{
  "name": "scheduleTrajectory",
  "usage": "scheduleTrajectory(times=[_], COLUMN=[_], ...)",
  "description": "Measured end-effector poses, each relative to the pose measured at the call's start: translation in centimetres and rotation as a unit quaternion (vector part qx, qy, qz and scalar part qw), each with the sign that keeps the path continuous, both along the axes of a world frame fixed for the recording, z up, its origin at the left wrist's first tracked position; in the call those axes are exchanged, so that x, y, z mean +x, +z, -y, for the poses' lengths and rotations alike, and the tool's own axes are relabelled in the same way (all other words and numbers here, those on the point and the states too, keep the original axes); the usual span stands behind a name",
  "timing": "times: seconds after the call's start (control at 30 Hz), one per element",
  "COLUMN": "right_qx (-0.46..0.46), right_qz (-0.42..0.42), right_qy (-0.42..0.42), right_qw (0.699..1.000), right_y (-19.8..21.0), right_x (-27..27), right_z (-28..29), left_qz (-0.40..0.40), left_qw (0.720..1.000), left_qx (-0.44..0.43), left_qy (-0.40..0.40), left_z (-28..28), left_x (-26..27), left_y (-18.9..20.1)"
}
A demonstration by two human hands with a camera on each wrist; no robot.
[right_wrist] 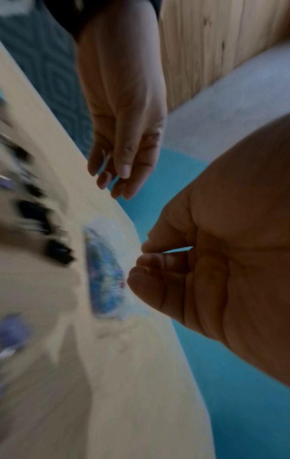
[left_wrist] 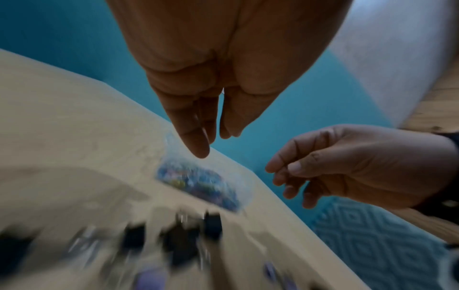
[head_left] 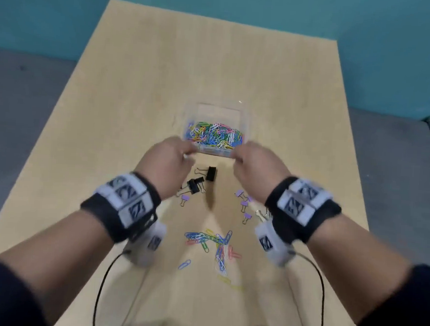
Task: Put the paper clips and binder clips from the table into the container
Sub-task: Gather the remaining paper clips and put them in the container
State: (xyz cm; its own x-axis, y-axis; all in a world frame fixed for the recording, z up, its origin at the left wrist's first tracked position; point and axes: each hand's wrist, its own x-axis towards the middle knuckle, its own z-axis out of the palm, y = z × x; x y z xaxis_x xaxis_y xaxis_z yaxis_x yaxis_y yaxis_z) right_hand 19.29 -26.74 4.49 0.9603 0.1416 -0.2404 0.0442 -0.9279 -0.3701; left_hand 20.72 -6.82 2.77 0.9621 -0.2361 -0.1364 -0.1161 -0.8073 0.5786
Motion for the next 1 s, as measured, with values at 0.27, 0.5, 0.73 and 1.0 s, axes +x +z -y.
scheduleTrajectory(times=[0.27, 0.5, 0.73, 1.0], right_qx=[-0.088, -0.05, 0.005, 0.008], right_qz=[-0.075, -0.067, -0.1, -0.065], right_qy=[0.2, 0.131, 0.025, 0.018], right_qw=[0.973, 0.988, 0.995, 0.998], right_y=[-5.4, -6.0, -6.2, -7.6], right_x=[-14.8, -19.4, -19.4, -16.0], right_z=[-1.6, 0.0, -1.6, -3.4], left_qz=[-0.005, -0.02, -0.094, -0.065], left_qw=[0.962, 0.984, 0.988, 0.993], left_qx=[0.134, 0.072, 0.08, 0.07], left_qy=[-0.237, -0.161, -0.098, -0.071], left_z=[-0.6, -3.1, -1.4, 1.1], left_x=[-13.4, -16.4, -17.1, -15.0], left_y=[-5.4, -5.4, -5.7, -6.7])
